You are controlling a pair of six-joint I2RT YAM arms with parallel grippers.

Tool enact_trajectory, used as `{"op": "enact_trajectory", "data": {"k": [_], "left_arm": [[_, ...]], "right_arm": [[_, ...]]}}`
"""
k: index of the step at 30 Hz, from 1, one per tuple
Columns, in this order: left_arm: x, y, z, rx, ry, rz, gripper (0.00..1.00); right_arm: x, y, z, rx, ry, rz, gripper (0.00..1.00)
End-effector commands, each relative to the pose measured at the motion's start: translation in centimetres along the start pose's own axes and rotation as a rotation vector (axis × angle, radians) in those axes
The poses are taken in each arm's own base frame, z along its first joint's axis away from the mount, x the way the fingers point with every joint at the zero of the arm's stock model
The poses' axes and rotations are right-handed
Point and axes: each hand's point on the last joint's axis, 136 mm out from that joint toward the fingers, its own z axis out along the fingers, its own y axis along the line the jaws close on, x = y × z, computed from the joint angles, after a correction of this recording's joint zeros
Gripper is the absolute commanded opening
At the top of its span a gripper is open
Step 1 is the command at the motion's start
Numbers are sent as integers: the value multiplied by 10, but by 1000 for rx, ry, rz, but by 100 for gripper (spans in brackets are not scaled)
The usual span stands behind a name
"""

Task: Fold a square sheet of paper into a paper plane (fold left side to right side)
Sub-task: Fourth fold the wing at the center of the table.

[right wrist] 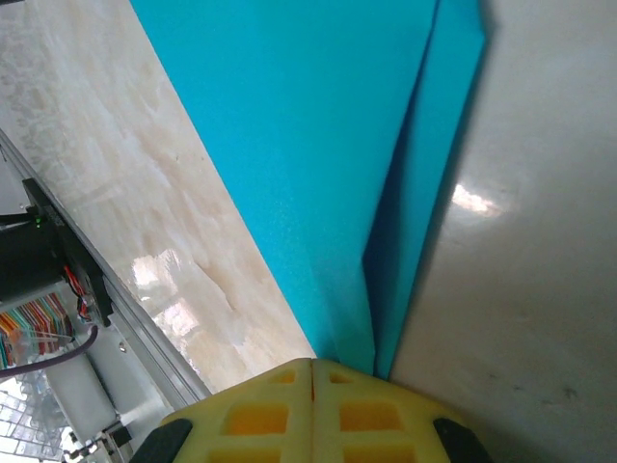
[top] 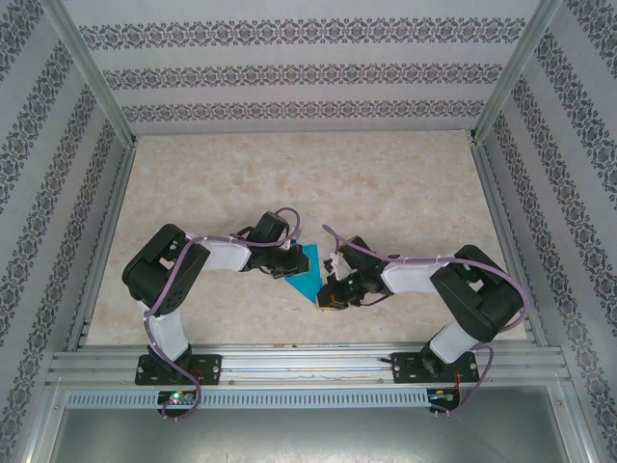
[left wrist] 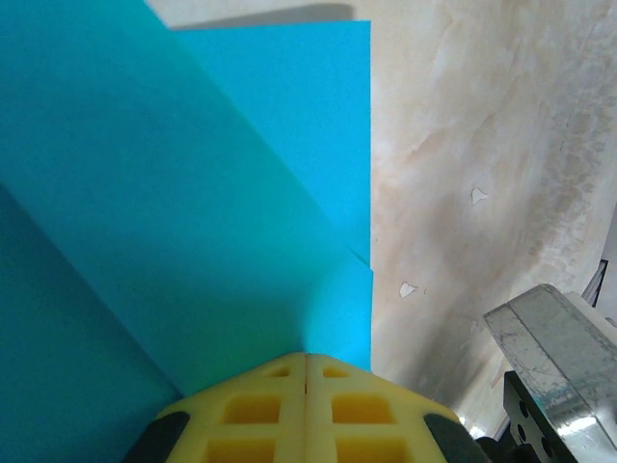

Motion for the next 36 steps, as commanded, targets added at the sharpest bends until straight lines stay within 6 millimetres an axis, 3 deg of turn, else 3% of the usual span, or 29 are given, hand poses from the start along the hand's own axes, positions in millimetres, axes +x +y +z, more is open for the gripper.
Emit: {"op": "enact_trajectory", "data": {"k": [1,21,29,36], "left_arm": [[19,40,4,-138,45,-58,3],[16,43,4,-150,38,-65,3],[15,41,2,-144,37,-61,2],[14,38,3,-138,35,-59,2]], "right_arm": [[10,-14,6,47,28,11,0],[34,-26,1,89,53,26,0],[30,8,-20,20,8,-34,0],[5,39,-43,-80,-94,-99,0]]}}
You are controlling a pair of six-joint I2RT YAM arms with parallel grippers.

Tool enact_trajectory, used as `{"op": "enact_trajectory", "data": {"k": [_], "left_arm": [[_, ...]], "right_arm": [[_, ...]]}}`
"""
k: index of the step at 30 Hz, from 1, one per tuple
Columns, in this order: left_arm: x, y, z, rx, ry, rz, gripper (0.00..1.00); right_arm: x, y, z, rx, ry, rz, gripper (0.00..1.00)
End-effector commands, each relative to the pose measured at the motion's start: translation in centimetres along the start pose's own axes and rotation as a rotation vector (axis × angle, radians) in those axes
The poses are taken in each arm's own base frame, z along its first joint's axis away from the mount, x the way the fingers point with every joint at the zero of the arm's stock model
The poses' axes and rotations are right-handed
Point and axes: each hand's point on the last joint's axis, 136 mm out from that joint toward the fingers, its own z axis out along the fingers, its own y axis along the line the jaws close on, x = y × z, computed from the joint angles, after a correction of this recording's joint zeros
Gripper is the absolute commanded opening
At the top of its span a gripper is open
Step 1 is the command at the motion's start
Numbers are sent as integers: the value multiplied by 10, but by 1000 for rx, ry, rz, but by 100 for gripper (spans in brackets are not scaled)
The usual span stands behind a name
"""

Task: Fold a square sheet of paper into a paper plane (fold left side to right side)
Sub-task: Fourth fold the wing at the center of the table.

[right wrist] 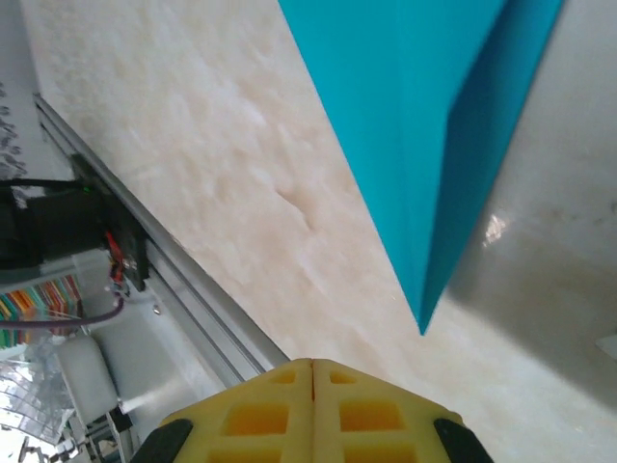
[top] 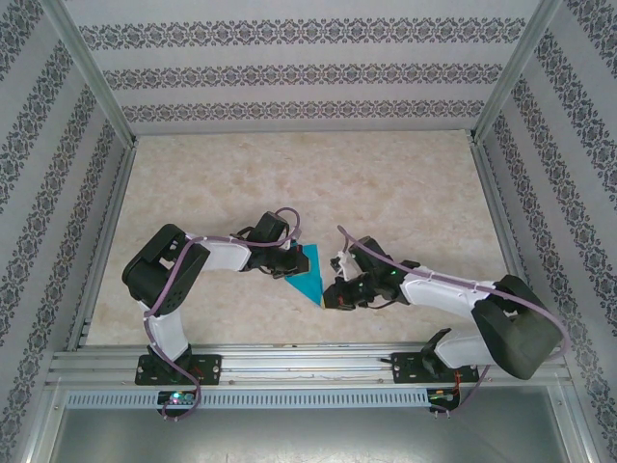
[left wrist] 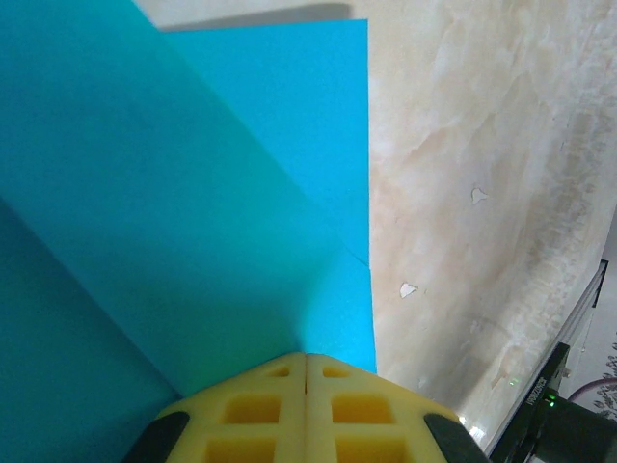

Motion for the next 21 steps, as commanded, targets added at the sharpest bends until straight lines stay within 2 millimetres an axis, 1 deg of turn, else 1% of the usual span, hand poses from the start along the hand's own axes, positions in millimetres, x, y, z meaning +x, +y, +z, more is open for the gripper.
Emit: {"op": "enact_trajectory", "data": {"k": [1,6,10,14,21], "left_arm": [[14,37,3,-135,35,-57,2],[15,38,3,-136,38,-58,2],[15,38,3,-135,39,-58,2],[14,37,3,-134,38,-58,2],[14,37,3,-134,39,-58,1]], "right_arm": [[-15,14,-5,-32,-32,-29,0],[-40,9,4,8,-99,-33,0],[-52,2,14,44,-109,-28,0],[-56,-6,21,75,-103,-15,0],[-51,-25,30,135,-74,25,0]]}}
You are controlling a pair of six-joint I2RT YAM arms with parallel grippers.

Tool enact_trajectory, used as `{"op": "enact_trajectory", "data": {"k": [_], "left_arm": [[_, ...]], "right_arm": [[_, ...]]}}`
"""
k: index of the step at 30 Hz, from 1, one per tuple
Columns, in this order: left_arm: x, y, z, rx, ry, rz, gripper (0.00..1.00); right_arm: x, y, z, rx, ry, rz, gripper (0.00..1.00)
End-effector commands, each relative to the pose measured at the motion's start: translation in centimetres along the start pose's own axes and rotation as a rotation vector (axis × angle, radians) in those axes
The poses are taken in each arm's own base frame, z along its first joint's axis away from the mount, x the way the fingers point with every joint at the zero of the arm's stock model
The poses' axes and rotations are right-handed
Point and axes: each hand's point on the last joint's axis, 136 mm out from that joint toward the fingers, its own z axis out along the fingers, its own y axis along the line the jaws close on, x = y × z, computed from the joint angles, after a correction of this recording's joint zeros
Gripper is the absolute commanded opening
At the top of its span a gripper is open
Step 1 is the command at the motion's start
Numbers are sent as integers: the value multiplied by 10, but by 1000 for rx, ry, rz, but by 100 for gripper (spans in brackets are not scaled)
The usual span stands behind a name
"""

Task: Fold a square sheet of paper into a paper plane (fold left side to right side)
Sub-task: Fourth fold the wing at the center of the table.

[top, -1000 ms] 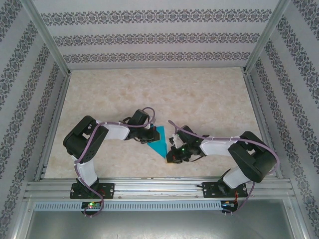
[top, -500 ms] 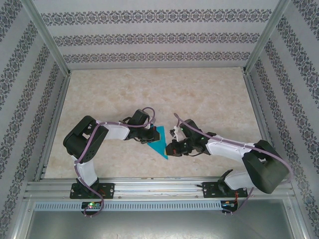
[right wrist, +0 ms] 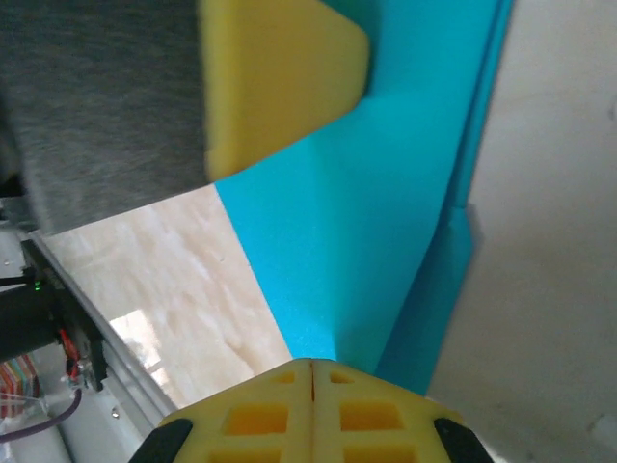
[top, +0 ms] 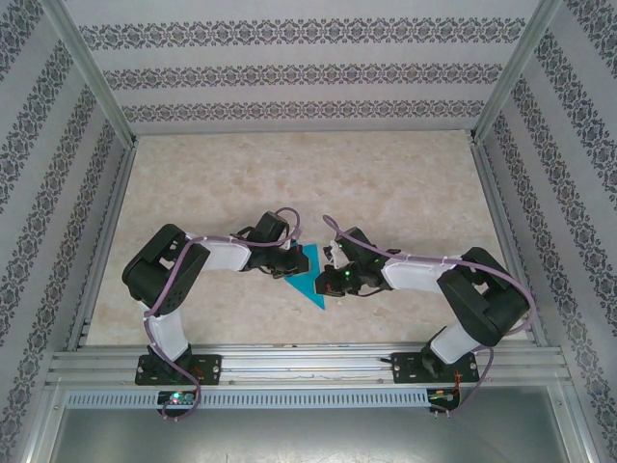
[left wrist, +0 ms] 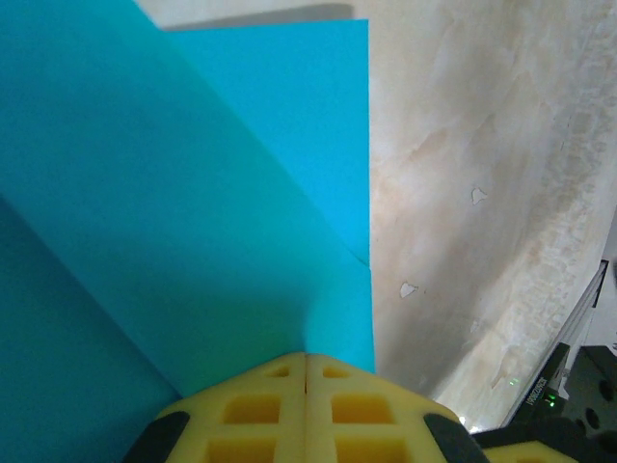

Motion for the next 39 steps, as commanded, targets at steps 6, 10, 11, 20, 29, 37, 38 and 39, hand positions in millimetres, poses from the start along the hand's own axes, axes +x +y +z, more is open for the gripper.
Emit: {"op": "enact_trajectory", "data": {"k": [6,10,11,20,29,37,38,39], "left_arm": [[15,37,4,-134,41,-57,1],[14,37,3,-134,40,-55,1],[14,37,3,-135,38,-54,1],[9,26,-1,-105,17,-40,5],[-10,-13,-21,4,-78,29,9],[-9,-29,-45,61,-156,66,8],[-9,-29,-48,65,-170,68,8],[-9,-30,-51,70,-181,74,8]], "right_arm": [[2,-14,7,72,14,19,0],[5,-20,9,101,28,27,0],[6,-22,9,109,31,27,0],[17,-41,11,219,72,29,0],[25,-57,12,317,83,38,0],[31,-68,14,371,96,39,0],[31,-68,13,377,96,37,0],[31,-69,13,382,97,37,0]]}}
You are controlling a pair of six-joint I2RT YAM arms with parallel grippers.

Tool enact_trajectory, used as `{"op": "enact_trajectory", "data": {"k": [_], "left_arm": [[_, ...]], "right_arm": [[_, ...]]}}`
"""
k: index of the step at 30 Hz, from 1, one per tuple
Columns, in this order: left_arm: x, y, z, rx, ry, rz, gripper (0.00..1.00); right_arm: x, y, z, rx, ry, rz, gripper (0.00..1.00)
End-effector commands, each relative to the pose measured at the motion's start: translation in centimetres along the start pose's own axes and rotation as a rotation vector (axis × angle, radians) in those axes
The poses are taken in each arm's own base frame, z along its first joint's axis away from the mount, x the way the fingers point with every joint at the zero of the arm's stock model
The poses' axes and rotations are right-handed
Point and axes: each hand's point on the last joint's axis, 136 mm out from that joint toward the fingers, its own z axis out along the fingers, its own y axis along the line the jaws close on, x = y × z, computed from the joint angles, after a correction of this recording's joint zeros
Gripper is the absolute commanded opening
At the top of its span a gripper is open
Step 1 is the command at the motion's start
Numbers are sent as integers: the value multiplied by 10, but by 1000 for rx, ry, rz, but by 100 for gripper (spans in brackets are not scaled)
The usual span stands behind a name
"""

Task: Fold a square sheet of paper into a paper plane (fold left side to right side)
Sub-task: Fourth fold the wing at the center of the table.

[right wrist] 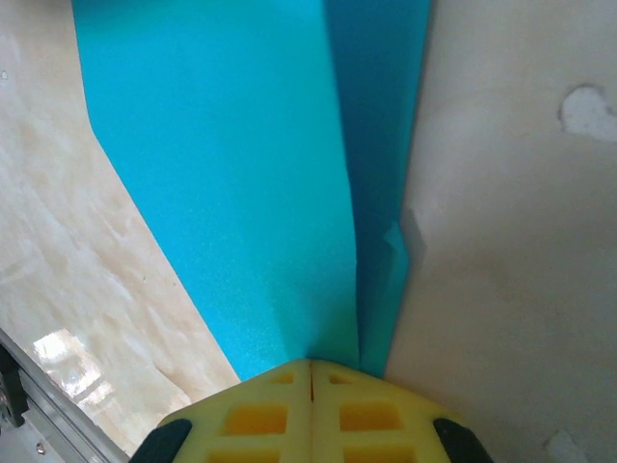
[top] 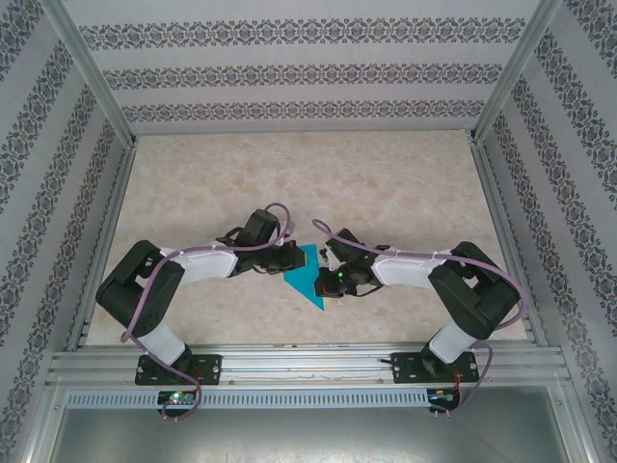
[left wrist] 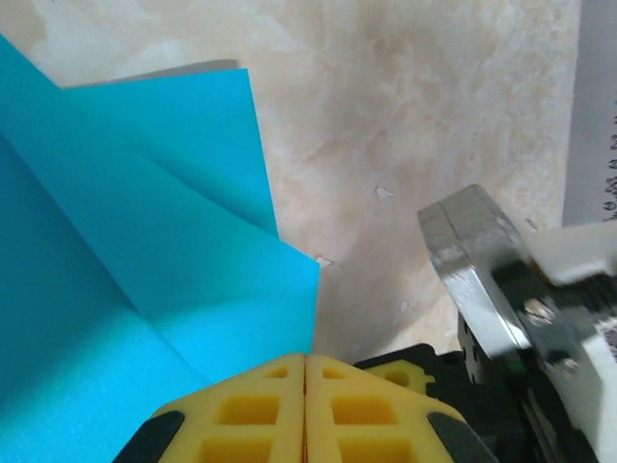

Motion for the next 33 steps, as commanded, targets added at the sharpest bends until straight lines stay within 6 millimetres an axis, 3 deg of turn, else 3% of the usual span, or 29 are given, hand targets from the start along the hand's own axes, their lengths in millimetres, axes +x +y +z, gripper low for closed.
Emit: {"op": "enact_trajectory", "data": {"k": [1,12,17,33], "left_arm": [[-8,-5,-11,23,-73,14,8],[9,-10,-23,92,-102,10,7],[14,-13,-17,112,-101,8,6],[7,-29,6,156,-78,23,4]], "right_arm": [[29,-54,13,219,78,46,0],[29,-57,12,245,74,31,0],[31,-59,13,260,82,25,0],[32,-59,11,279,91,12,0]]}}
